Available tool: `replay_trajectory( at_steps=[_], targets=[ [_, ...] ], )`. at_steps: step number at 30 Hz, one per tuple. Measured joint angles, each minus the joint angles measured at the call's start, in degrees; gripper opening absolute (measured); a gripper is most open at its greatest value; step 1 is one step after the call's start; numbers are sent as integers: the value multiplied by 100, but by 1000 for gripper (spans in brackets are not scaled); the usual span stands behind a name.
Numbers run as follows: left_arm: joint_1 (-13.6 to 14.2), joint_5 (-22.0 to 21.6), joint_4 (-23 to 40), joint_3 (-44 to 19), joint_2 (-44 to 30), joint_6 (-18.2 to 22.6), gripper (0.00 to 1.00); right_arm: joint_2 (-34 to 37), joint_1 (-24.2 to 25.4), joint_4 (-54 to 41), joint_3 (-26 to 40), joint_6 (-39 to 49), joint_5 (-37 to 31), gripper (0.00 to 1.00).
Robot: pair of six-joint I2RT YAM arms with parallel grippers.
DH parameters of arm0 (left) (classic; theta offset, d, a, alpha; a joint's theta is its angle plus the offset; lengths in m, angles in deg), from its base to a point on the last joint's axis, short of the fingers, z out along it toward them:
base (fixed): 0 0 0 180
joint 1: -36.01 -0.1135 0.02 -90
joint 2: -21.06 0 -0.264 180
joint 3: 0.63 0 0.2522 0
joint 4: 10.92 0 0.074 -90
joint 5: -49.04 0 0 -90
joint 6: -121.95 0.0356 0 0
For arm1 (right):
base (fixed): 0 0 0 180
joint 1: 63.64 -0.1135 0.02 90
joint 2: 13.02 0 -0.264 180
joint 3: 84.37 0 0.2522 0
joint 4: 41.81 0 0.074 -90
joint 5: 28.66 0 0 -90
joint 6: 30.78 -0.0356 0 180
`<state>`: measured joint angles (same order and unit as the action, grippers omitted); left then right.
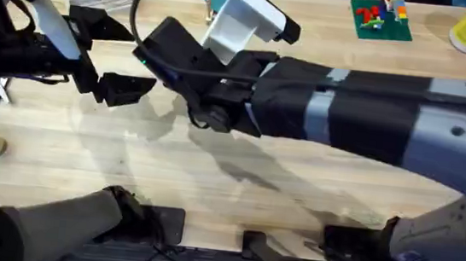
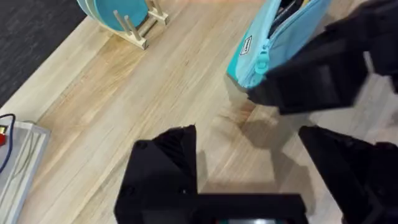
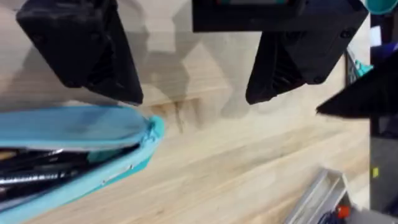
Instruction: Unzip the bag, pick up the pens from the table one at a time and place them inside, then zip the bag closed.
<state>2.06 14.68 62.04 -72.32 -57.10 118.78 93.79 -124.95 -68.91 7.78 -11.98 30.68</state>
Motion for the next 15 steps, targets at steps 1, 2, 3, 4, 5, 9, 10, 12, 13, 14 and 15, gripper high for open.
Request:
replay_trajectory(
  at_steps=[1,2,3,4,5,9,10,12,13,14,15],
  targets=[
    [0,2,0,0,-2,0,993,27,35,38,0,0,-2,997],
    [0,0,0,0,-1,0,993,50,74,75,0,-1,-1,997],
    [0,0,0,0,-2,2,993,63,111,111,0,-2,-2,997],
    [0,2,0,0,-2,0,993,72,152,155,0,0,-2,997],
    [0,1,0,0,-2,1,993,82,189,181,0,-1,-2,996],
    [0,0,0,0,-2,0,993,137,327,318,0,-2,-2,981],
    [0,0,0,0,-2,2,993,165,356,360,0,-2,-2,972],
    [0,0,0,0,-2,1,993,217,385,428,0,-2,-2,953],
    [0,0,0,0,-2,2,993,237,388,445,0,-2,-2,944],
    [0,0,0,0,-2,2,993,247,385,462,0,-2,-2,939],
    [0,1,0,0,-2,1,993,256,382,473,0,-2,-2,934]
  ],
)
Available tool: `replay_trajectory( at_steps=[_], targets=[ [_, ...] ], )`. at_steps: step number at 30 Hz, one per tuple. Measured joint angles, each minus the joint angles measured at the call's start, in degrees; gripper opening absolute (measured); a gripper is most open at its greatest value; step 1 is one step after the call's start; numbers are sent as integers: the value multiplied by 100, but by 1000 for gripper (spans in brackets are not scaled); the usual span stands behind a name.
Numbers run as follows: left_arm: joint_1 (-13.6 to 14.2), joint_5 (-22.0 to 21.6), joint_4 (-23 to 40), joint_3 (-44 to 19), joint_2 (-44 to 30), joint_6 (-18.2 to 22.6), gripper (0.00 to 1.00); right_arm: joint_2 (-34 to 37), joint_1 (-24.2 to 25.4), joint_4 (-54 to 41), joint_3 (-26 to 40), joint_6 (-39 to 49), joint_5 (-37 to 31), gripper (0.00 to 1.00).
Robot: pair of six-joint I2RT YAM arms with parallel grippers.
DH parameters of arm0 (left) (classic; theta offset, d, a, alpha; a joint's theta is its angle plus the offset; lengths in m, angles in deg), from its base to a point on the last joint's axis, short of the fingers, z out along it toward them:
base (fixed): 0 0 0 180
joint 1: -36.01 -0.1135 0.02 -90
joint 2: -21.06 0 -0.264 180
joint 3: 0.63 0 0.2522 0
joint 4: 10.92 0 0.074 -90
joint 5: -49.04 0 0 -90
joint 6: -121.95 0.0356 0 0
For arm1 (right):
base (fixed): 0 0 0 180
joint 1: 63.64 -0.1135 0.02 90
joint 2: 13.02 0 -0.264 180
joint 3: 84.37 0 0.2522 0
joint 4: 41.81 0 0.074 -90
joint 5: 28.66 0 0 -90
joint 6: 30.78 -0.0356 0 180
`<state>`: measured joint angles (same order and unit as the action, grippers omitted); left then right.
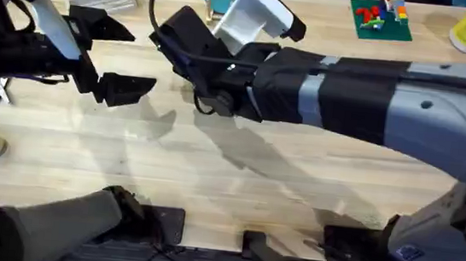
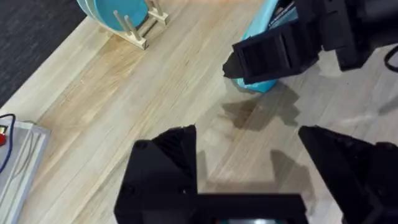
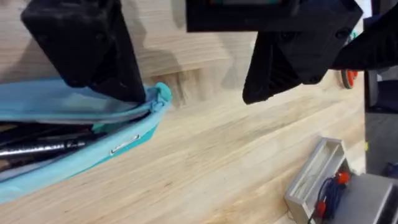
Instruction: Unzip the bag, pick up the pens from the table one at a time and place them inside, then zip the bag closed.
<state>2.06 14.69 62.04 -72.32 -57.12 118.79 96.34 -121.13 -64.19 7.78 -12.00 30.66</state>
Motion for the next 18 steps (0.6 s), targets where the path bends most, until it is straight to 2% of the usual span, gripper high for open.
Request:
replay_trajectory(
  at_steps=[4,12,18],
  targets=[
    [0,-1,0,0,0,1,993,0,-10,8,0,0,1,917],
    [0,-1,0,0,0,1,993,0,-19,-8,0,0,1,815],
    [0,-1,0,0,2,1,993,0,-25,-47,0,-18,26,797]
  ],
)
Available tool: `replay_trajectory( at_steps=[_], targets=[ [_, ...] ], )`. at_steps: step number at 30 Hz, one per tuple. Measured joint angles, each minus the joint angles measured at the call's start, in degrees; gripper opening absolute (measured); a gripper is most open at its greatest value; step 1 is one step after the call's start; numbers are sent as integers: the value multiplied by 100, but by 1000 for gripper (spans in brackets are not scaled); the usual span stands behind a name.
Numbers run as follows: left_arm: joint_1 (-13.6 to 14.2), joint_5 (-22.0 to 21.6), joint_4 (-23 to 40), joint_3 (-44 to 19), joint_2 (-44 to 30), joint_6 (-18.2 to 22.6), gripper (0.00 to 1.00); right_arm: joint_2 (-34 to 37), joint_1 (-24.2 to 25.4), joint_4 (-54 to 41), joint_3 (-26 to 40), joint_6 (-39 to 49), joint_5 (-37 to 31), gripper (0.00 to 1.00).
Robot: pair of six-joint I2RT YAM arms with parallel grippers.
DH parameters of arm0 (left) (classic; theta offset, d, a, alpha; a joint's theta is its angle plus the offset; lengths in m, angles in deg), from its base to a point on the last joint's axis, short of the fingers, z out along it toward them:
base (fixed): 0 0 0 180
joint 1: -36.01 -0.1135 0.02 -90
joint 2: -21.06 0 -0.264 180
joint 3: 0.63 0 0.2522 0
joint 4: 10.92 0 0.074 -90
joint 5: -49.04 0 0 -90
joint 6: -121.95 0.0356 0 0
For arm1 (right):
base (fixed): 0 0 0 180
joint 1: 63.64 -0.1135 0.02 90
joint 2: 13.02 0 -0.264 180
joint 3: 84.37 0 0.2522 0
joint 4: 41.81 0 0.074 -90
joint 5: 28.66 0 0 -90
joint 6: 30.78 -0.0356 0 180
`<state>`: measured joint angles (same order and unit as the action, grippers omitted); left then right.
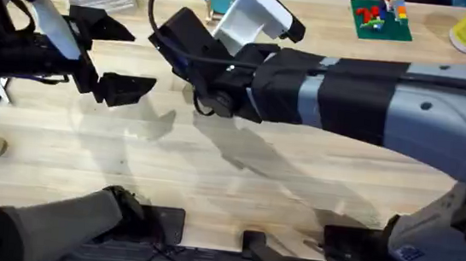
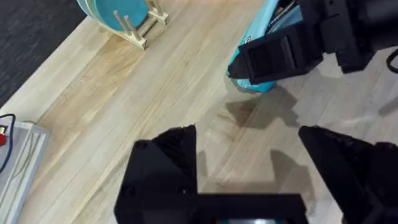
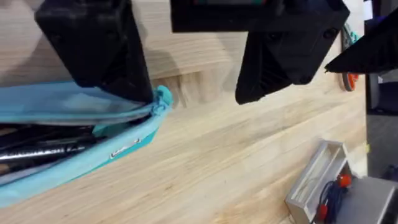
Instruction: Unzip the bag, pick up the pens from the table one at a time and place them inside, then zip the bag closed.
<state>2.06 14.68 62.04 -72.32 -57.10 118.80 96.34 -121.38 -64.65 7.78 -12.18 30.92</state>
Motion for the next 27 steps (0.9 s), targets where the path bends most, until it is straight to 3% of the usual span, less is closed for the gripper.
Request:
replay_trajectory(
  at_steps=[13,27],
  targets=[
    [0,1,0,0,-2,0,993,209,0,7,0,-19,152,729],
    [0,0,0,0,-2,0,993,214,0,-3,0,-22,173,519]
  ],
)
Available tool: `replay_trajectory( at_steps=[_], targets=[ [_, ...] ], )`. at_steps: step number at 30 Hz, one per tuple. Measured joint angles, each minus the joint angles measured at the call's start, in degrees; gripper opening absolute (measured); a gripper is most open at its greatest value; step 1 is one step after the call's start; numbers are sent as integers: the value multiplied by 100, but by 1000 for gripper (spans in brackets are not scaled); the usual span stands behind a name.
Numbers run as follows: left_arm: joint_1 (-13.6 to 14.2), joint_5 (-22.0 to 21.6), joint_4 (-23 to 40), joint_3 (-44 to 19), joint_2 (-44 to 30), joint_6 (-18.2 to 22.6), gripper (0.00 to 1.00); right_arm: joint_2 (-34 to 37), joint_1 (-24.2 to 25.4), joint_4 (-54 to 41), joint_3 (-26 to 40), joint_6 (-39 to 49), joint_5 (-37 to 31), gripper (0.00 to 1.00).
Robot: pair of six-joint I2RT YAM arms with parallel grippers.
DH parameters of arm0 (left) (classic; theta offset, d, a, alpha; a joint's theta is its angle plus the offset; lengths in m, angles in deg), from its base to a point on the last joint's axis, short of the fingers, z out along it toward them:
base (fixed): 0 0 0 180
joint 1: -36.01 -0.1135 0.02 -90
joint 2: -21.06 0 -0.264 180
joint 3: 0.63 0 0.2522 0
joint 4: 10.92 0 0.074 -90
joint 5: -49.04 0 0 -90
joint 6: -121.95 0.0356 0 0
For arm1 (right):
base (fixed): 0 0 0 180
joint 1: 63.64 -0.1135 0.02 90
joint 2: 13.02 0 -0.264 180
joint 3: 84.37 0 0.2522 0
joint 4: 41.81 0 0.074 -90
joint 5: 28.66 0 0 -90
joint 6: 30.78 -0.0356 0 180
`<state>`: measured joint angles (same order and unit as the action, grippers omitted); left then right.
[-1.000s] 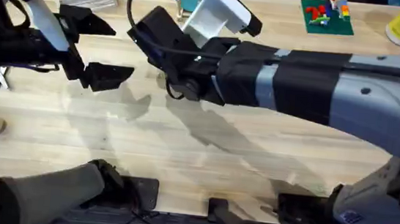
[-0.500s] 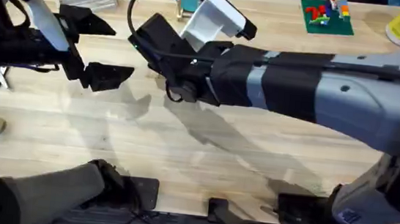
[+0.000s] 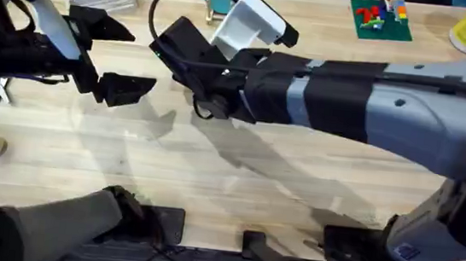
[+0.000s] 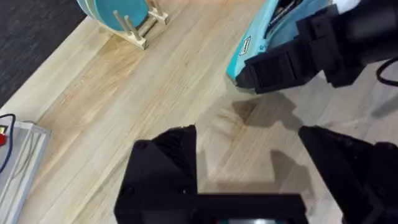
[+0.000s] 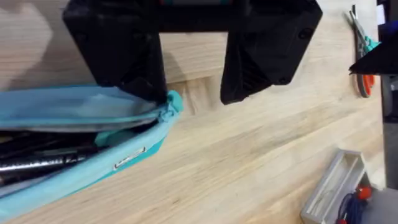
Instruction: Unzip the bag, pick up the pens from the table one at a time and place them inside, then zip the bag closed.
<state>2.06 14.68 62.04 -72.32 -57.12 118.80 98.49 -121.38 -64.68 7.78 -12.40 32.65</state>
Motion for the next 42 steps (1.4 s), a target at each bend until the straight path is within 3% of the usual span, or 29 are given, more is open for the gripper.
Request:
replay_trajectory(
  at_steps=[4,11,15,17,35,42],
  targets=[
    [0,0,0,0,0,0,993,0,17,0,0,0,0,484],
    [0,0,0,0,0,0,993,0,53,-84,0,-2,4,339],
    [0,0,0,0,1,0,993,0,67,-224,0,-19,1,99],
    [0,0,0,0,0,0,993,0,83,-240,0,-22,4,36],
    [0,1,0,0,2,0,993,-16,92,-233,0,-22,22,30],
    [0,0,0,0,0,0,993,-533,157,-233,0,-2,22,30]
  ],
)
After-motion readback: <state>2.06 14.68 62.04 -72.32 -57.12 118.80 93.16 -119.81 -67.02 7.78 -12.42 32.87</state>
